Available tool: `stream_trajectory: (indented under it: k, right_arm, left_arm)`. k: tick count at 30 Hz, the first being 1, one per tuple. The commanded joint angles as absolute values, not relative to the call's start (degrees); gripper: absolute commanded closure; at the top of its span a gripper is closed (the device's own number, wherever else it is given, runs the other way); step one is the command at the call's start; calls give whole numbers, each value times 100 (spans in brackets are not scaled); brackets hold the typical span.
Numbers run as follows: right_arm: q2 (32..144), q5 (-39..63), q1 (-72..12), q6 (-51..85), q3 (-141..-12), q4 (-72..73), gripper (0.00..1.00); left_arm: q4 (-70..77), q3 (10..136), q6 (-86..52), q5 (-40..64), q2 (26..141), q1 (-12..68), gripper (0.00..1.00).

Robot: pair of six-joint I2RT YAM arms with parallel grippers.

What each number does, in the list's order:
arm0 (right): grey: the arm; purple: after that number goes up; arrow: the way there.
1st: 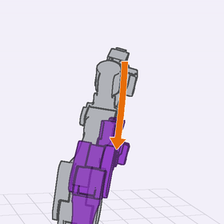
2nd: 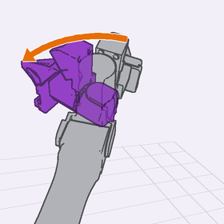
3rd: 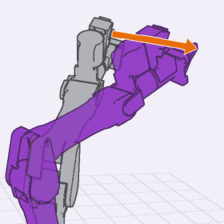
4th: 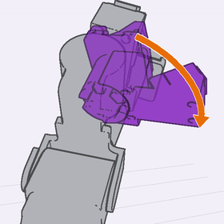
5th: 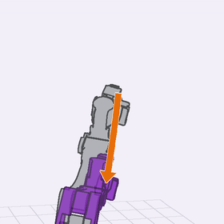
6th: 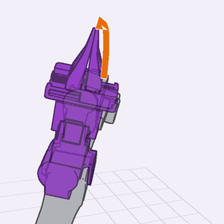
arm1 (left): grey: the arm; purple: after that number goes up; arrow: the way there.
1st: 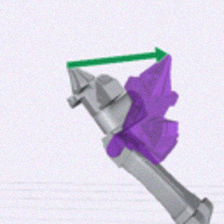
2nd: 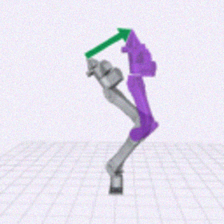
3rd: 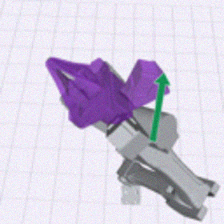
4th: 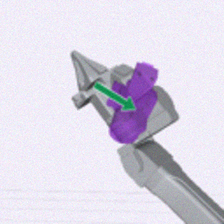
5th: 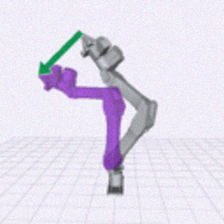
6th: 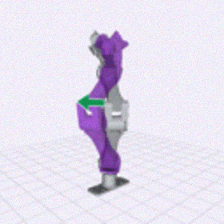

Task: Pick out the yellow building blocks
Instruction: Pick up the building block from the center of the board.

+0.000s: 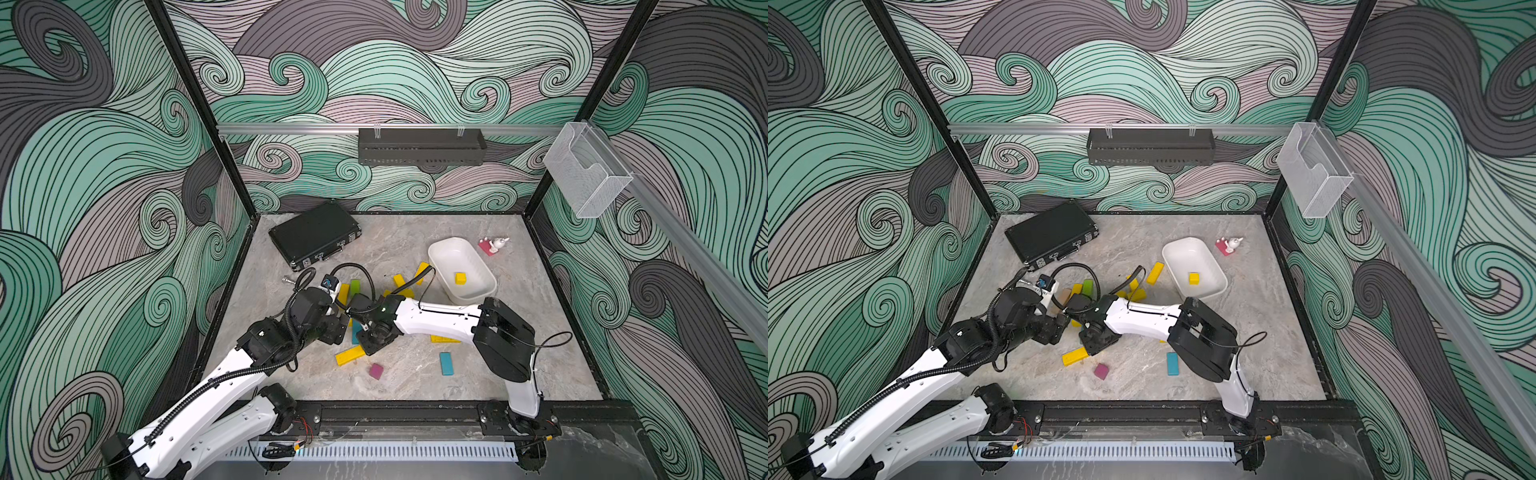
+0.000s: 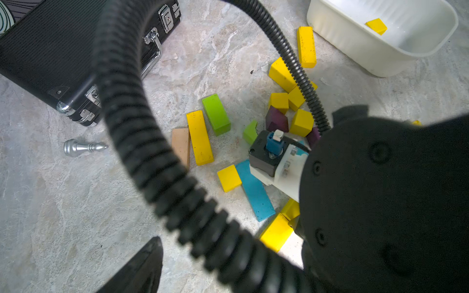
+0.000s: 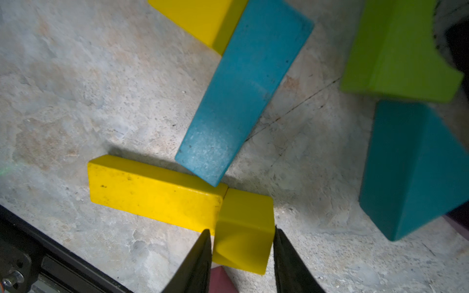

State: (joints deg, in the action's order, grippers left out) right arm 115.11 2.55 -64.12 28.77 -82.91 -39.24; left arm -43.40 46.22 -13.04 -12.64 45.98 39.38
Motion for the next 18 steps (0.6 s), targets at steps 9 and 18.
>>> stream_trajectory:
  k: [9, 18]
  right_arm:
    - [11666, 96, -6500, 2904, -8432, -4127, 59]
    - [11706, 105, -6500, 2888, -8490, -4166, 64]
  left_arm:
    - [-4202, 4641, -1318, -1229, 4584, 3841, 15]
    - [-4178, 4645, -1318, -1171, 4576, 3805, 15]
